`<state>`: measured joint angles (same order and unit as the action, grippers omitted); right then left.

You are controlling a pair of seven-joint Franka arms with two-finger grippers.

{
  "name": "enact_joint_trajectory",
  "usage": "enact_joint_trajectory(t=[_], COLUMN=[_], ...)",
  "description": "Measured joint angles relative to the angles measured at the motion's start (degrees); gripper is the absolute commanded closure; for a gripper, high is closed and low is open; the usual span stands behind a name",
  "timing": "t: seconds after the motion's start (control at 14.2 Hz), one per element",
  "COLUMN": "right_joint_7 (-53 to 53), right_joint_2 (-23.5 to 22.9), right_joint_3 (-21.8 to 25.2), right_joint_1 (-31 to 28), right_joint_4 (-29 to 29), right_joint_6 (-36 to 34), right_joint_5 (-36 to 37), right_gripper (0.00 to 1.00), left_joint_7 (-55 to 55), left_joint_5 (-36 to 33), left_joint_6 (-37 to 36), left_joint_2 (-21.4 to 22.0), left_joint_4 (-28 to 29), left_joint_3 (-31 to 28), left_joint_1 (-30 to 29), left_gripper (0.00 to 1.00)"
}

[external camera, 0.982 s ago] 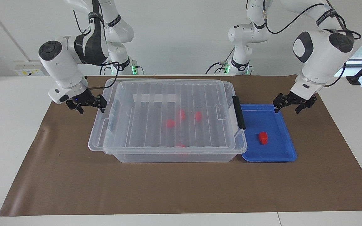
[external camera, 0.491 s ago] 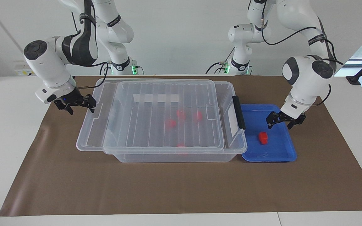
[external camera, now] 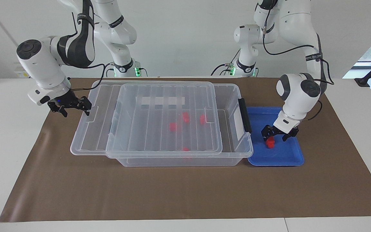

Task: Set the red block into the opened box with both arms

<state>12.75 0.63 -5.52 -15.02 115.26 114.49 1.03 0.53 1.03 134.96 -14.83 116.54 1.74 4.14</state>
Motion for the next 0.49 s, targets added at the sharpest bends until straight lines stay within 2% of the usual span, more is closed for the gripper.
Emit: enact_joint_trajectory(t=[0.14, 0.21, 0.28, 0.35, 0.42, 0.49], right_joint_7=[1.18, 1.71, 2.16, 2.42, 2.83, 3.56], right_joint_2=[0.0, 0.0, 0.0, 0.0, 0.0, 0.0], right_joint_3=[0.02, 0.02, 0.02, 0.02, 0.02, 0.01], right_joint_1=[-1.29, -1.66, -1.87, -2.01, -2.21, -2.51], right_joint_4=[0.0, 0.0, 0.0, 0.0, 0.0, 0.0], right_joint_6=[0.0, 0.0, 0.0, 0.0, 0.0, 0.0], right_joint_5=[0.05, 0.06, 0.06, 0.07, 0.07, 0.07], right_gripper=[0.0, 0.0, 0.0, 0.0, 0.0, 0.0], left_joint_7=[0.81, 0.92, 0.97, 1.09, 1.15, 1.15], left_joint_5=[0.0, 0.0, 0.0, 0.0, 0.0, 0.0], left_joint_6=[1.71, 2.89, 3.63, 3.92, 4.09, 4.11], left_joint_2=[-0.2, -0.21, -0.21, -0.21, -0.21, -0.21], left_joint_4=[1.36, 2.02, 2.56, 2.77, 2.83, 2.82], left_joint_3=[0.01, 0.01, 0.01, 0.01, 0.01, 0.01], left_joint_1=[0.18, 0.17, 0.18, 0.17, 0.19, 0.27], left_gripper=[0.02, 0.12, 0.32, 0.79, 1.0, 1.0])
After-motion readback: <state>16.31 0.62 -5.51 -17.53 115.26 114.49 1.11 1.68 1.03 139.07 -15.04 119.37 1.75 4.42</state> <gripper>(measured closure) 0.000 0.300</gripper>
